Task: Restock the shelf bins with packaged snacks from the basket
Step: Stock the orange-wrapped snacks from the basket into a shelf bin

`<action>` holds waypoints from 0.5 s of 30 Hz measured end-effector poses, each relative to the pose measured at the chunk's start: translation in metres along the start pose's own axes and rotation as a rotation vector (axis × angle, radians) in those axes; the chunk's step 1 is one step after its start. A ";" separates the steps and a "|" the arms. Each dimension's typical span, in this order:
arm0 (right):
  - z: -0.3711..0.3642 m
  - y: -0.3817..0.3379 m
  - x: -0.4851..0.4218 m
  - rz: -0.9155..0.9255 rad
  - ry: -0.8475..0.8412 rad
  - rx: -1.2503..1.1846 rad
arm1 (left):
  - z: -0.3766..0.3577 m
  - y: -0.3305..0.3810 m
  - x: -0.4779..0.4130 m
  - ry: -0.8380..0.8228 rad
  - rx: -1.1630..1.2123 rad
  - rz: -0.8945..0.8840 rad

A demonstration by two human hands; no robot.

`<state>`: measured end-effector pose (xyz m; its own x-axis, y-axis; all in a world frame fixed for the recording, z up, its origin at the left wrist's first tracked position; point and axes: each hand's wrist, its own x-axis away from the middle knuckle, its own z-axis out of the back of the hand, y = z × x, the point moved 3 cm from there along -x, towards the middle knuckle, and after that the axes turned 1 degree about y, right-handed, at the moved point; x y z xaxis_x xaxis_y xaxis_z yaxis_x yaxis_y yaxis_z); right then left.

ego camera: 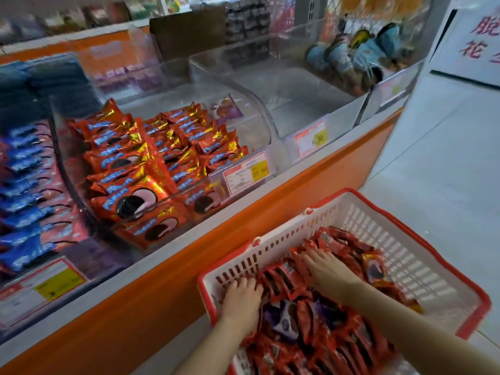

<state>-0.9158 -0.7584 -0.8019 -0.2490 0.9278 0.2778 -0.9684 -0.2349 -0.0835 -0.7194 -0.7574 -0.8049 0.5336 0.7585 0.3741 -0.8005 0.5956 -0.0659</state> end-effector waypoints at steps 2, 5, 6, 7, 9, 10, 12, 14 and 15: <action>-0.006 -0.003 -0.006 -0.068 -0.027 0.014 | -0.009 -0.001 -0.001 -0.051 0.004 0.007; -0.008 -0.008 -0.013 -0.120 -0.001 0.028 | -0.011 0.002 -0.005 -0.040 0.012 -0.015; -0.009 -0.007 -0.015 -0.125 0.009 0.037 | -0.011 0.003 -0.006 -0.038 0.011 -0.027; -0.009 -0.006 -0.016 -0.129 0.022 0.048 | -0.011 0.003 -0.006 -0.038 0.014 -0.037; -0.008 -0.002 -0.016 -0.144 0.048 0.033 | -0.011 0.003 -0.005 -0.034 0.027 -0.046; -0.009 0.000 -0.016 -0.153 0.061 0.013 | -0.011 0.003 -0.004 -0.034 0.037 -0.045; -0.008 0.004 -0.012 -0.175 0.075 -0.048 | -0.012 0.003 -0.002 -0.032 0.058 -0.043; -0.004 0.009 -0.004 -0.224 0.096 -0.139 | -0.010 0.003 -0.003 -0.024 0.083 -0.034; 0.000 0.012 0.001 -0.256 0.114 -0.180 | -0.008 0.002 -0.004 -0.012 0.089 -0.027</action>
<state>-0.9281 -0.7603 -0.8030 0.0148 0.9789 0.2039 -0.9793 0.0553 -0.1949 -0.7213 -0.7567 -0.8135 0.5522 0.7390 0.3860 -0.8075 0.5893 0.0270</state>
